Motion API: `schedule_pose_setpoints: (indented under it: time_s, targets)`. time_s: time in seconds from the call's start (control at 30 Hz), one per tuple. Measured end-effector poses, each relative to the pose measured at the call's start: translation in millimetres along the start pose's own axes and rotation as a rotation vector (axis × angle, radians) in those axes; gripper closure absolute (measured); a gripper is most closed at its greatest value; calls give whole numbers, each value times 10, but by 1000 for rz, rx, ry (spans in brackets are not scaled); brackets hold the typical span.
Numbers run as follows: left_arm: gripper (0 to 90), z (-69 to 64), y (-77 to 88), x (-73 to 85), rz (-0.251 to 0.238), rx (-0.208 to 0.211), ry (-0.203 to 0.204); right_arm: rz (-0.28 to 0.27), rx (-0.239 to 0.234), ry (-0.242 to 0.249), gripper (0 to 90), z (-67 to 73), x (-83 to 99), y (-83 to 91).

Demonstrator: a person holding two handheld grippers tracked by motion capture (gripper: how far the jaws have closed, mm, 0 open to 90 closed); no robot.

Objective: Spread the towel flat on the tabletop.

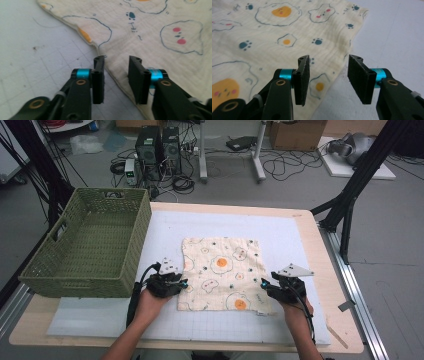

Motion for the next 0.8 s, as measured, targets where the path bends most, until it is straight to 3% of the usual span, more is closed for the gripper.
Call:
schedule_pose_setpoints:
  time_s: [0.03,0.1,0.23,0.3,0.37,0.47,0.53,0.6,0.7,0.8]
  targets:
    - [869,-7,-1,-6,7,-15,-15,-1,-4,2,512,20,10,19]
    - [874,22,19,-14,23,-53,-25,-3,-13,4,510,56,23,54]
    - [874,199,148,29,28,-112,-2,-1,-31,-4,501,134,67,127]
    - [862,248,211,54,-3,-92,48,3,-53,-25,485,173,91,151]
    - [692,233,225,70,-12,-67,79,-6,-77,-29,490,223,102,165]
    - [565,155,273,50,-53,-27,56,2,-114,-21,528,315,105,162]
    - [578,103,309,36,-69,5,34,16,-146,-7,533,384,132,147]
    - [647,57,324,42,-74,32,28,21,-189,-27,546,434,154,144]
    - [682,-6,316,109,-43,64,6,33,-222,-3,582,502,170,138]
    - [685,-36,307,176,-18,69,-5,72,-248,11,614,557,214,101]
Point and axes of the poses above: each handheld gripper's, and its own axes: y roughly backward along the jaws, x roughly out of its underside, z roughly to its left, the point moved 4 cm from there along -y, roughly forward along the jaws, and after that the axes turned 10 degrees about -z, right-handed, at the moved point
